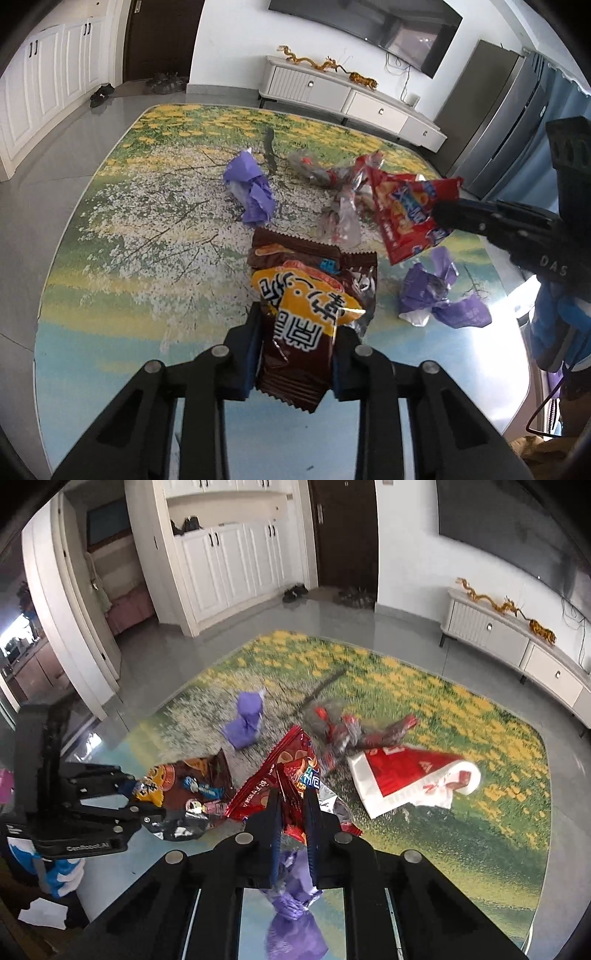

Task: Collect trash
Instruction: 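Grasp the brown candy wrapper with the left gripper while the right grasps the red snack bag, then carry both wrappers to the bin and open both grippers over it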

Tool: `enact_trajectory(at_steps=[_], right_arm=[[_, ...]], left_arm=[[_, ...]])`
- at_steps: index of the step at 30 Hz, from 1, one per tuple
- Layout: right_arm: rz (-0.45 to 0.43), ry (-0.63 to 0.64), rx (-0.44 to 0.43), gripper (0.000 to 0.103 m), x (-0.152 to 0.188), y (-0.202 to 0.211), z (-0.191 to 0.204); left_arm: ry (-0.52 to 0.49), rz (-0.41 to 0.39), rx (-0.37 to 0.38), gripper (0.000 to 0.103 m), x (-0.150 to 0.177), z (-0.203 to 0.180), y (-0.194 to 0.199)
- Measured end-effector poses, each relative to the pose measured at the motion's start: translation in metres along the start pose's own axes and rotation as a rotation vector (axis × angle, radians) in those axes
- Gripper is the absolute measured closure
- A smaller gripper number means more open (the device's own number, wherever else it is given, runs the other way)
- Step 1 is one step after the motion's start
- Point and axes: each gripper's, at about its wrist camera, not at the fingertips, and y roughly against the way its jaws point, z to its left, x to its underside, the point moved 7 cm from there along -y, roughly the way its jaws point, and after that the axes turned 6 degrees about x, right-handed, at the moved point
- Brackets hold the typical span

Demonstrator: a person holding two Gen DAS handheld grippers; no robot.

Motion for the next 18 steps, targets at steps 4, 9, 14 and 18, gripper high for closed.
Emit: enact_trajectory(at_steps=[4, 9, 14, 18], right_arm=[[-0.049, -0.006, -0.011, 0.092, -0.004, 0.023, 0.003], [-0.124, -0.050, -0.019, 0.092, -0.006, 0.058, -0.006], [-0.195, -0.101, -0.001, 0.092, -0.003, 0.096, -0.027], [-0.259, -0.144, 0.038, 0.092, 0.005, 0.134, -0.052]], left_arm=[[0.008, -0.033, -0.001, 0.076, 0.001, -0.004, 0.016], [0.014, -0.080, -0.010, 0.077, -0.001, -0.008, 0.038], [0.007, -0.121, -0.028, 0.077, -0.009, -0.017, 0.057], [-0.023, -0.151, -0.040, 0.077, -0.019, -0.032, 0.068]])
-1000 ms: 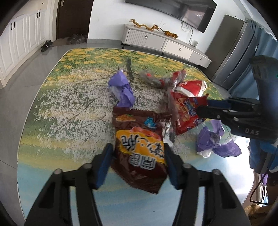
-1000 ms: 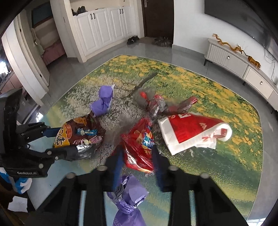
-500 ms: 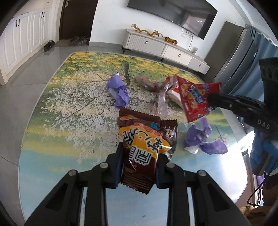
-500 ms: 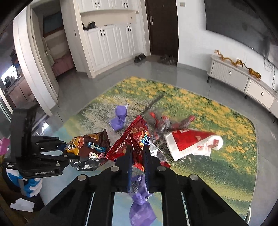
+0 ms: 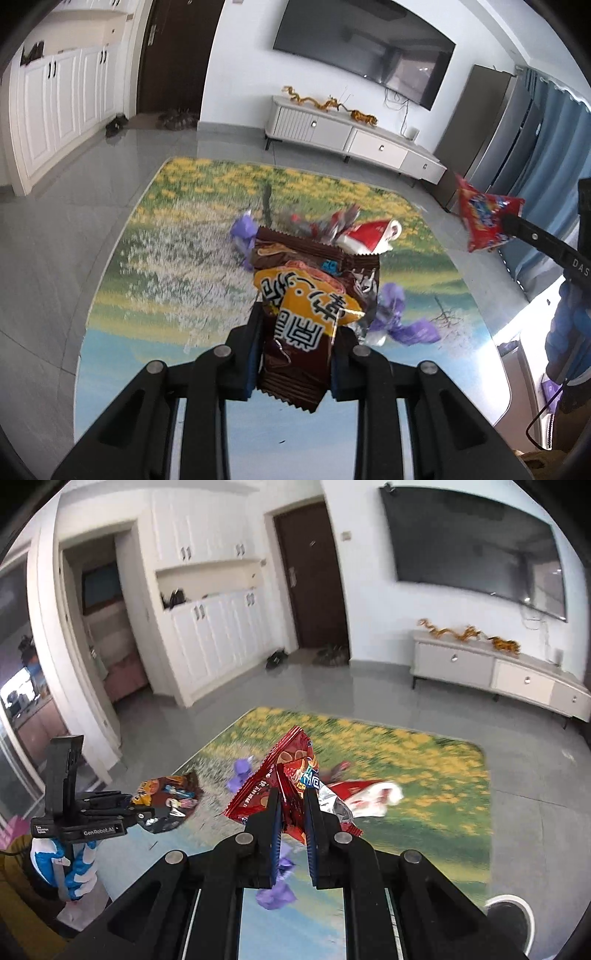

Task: Collect trash
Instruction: 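Carry both wrappers to the bin and open both grippers over it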

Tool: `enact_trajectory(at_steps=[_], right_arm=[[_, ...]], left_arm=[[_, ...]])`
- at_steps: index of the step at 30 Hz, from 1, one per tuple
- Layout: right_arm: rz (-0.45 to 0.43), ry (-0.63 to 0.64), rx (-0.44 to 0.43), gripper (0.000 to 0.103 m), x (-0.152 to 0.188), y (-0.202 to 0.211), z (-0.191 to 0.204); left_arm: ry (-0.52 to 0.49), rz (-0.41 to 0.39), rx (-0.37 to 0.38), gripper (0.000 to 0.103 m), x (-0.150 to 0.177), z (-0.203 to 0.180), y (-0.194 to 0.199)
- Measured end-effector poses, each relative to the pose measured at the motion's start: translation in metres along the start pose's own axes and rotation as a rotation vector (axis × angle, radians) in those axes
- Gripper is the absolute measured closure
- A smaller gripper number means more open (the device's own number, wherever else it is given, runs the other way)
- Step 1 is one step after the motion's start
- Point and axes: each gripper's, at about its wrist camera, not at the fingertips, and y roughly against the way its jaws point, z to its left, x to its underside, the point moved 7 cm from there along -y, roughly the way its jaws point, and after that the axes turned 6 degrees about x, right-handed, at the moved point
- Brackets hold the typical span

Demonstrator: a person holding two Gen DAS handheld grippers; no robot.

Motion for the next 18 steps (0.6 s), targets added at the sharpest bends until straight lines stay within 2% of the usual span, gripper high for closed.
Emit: enact_trajectory(at_steps=[5, 9, 13, 18], right_arm=[[-0.079, -0.051, 0.072, 0.092, 0.001, 0.047, -0.039], [-0.122, -0.113, 0.143, 0.092, 0.011, 0.079, -0.083], [-0.140, -0.199, 0.216, 0.092, 0.034, 0.103, -0.131], [-0.131, -0.320, 0.302, 0.092, 0.080, 0.122, -0.194]], left_arm=[[-0.028, -0.029, 0.010, 0.077, -0.019, -0.025, 0.009], [-0.082, -0.023, 0.037, 0.077, -0.032, -0.064, 0.006], [-0.171, 0.014, 0.073, 0.077, -0.040, -0.120, -0.011], [-0.279, 0.089, 0.133, 0.077, -0.042, -0.201, -0.051]])
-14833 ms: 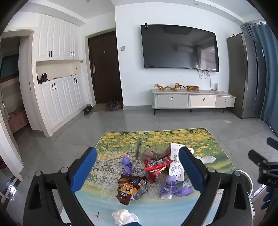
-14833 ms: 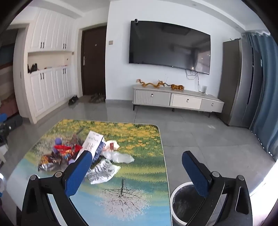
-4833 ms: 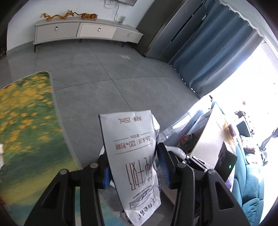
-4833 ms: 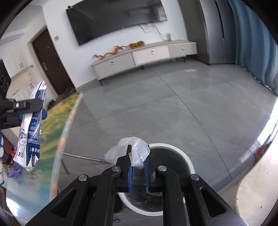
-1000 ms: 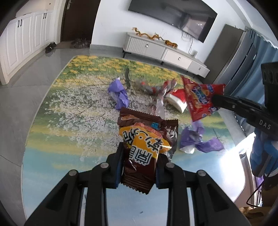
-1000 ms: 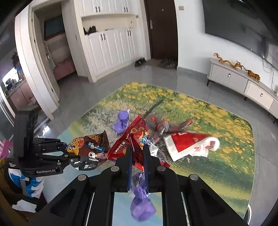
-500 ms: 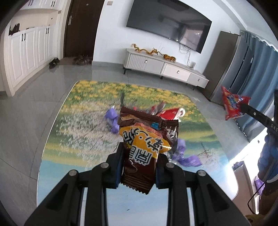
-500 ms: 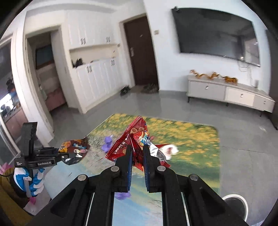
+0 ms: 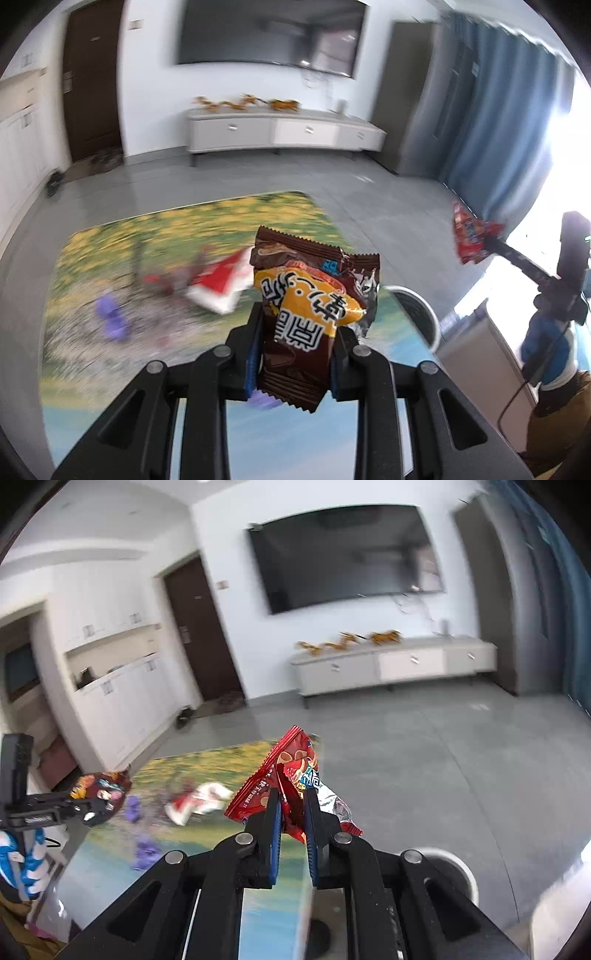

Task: Collect trash
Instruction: 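Carry both wrappers to the bin and open both grippers over it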

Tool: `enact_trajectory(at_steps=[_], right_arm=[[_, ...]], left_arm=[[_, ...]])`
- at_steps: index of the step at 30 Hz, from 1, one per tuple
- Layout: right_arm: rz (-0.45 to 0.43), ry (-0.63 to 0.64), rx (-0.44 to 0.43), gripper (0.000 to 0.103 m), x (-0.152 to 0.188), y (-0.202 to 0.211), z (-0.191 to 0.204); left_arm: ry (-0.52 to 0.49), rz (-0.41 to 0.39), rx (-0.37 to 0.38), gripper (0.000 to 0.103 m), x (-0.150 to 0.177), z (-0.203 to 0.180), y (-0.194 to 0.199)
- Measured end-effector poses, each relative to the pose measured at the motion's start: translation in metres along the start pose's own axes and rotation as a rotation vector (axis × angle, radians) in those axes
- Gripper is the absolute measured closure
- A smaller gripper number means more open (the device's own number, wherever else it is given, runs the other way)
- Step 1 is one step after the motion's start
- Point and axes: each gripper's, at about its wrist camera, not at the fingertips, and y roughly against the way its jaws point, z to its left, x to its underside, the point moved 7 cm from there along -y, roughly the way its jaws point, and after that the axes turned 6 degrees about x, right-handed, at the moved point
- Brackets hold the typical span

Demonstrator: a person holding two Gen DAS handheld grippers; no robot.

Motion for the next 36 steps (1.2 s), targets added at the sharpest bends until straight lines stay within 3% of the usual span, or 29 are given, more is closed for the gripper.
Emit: enact_trajectory(at_steps=[6, 11, 20, 22, 27, 36], right_arm=[[0.072, -0.159, 0.103, 0.092, 0.048, -0.018, -0.089], [0.154, -0.227, 0.153, 0.090, 0.079, -0.043, -0.140], [0.271, -0.288, 0.185, 0.089, 0.124, -0.088, -0.196], [0.297, -0.299, 0.200, 0.080, 0.136, -0.094, -0.206], [0.343, -0.335, 0.232, 0.073, 0.161, -0.098, -0.223], [0.340, -0.335, 0.258, 0.066, 0.155, -0.086, -0.221]], left_arm=[[-0.100, 0.120, 0.064, 0.076, -0.019, -0.087, -0.078], [-0.140, 0.210, 0.102, 0.075, -0.027, -0.145, -0.142], [-0.141, 0.337, 0.134, 0.073, -0.022, -0.204, -0.250], [-0.134, 0.352, 0.137, 0.068, -0.019, -0.211, -0.270], [-0.118, 0.375, 0.153, 0.053, -0.016, -0.223, -0.298], [-0.094, 0.351, 0.187, 0.053, -0.019, -0.222, -0.279]])
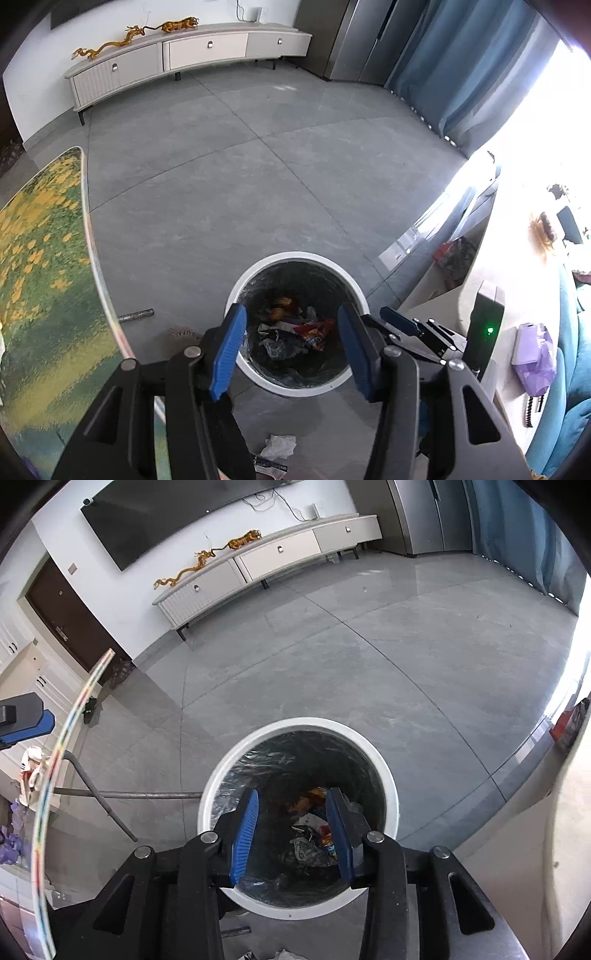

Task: Collect trash
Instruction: 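Carry both wrappers to the bin and open both grippers over it, then move both tools back over the table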

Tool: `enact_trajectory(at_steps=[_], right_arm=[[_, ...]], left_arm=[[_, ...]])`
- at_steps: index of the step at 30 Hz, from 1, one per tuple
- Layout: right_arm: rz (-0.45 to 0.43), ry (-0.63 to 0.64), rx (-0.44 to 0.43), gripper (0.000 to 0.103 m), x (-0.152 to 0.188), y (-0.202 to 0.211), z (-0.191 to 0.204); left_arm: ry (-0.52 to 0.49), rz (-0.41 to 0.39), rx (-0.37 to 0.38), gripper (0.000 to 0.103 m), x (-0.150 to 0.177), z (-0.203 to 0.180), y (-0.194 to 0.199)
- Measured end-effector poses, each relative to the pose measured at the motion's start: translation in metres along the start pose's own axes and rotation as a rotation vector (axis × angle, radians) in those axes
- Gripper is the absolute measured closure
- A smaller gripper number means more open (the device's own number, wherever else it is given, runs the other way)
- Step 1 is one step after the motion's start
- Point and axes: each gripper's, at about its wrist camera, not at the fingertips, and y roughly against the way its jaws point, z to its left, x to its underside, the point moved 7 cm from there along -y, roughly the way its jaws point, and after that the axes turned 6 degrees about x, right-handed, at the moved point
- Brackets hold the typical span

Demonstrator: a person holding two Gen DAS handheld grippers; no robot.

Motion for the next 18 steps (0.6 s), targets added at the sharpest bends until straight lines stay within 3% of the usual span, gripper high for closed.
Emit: enact_trajectory(at_steps=[10, 18], right_arm=[[-0.139, 0.075, -0.048, 0.059, -0.023, 0.071, 0.052], [-0.282, 0.169, -0.119, 0.058, -0.042, 0.149, 0.122]], left_arm=[[-0.014, -0.220, -0.026, 0.053, 0.005, 0.010, 0.107], [-0.005, -0.344, -0.088, 0.053, 0.035, 0.052, 0.201]])
